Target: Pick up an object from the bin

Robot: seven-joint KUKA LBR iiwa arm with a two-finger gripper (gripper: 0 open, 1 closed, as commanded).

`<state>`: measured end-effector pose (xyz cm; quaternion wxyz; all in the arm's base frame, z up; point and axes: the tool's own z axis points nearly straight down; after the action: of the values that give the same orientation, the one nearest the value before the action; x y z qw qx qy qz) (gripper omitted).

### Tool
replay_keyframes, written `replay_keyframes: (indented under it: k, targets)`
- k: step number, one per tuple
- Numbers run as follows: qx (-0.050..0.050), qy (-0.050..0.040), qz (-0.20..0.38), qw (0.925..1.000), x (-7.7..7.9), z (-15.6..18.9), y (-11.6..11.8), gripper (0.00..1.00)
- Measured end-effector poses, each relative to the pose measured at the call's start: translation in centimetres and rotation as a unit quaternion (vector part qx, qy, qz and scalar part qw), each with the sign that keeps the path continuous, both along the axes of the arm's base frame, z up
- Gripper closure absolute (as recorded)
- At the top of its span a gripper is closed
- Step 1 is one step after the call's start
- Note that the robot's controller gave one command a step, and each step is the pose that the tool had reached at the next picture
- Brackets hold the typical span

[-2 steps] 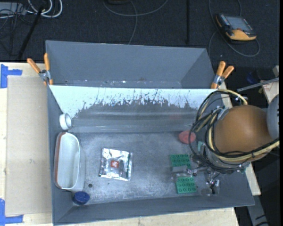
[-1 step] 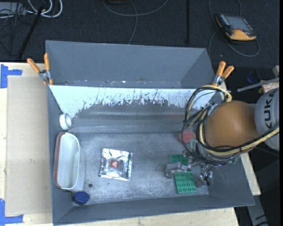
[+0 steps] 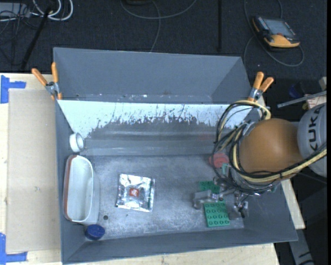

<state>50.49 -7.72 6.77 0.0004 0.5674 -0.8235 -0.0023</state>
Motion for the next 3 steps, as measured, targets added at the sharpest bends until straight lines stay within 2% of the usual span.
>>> replay_keyframes:
  k: [1,2,3]
  targets:
    - [0.0,-0.0006,0.0,1.0,0.0,0.1,0.0,1.0]
    - [-0.001,-0.0022,-0.003,1.0,0.1,3.6,0.1,1.0]
    - [-0.001,-0.0013,-0.004,1.0,0.1,4.3,0.2,1.0]
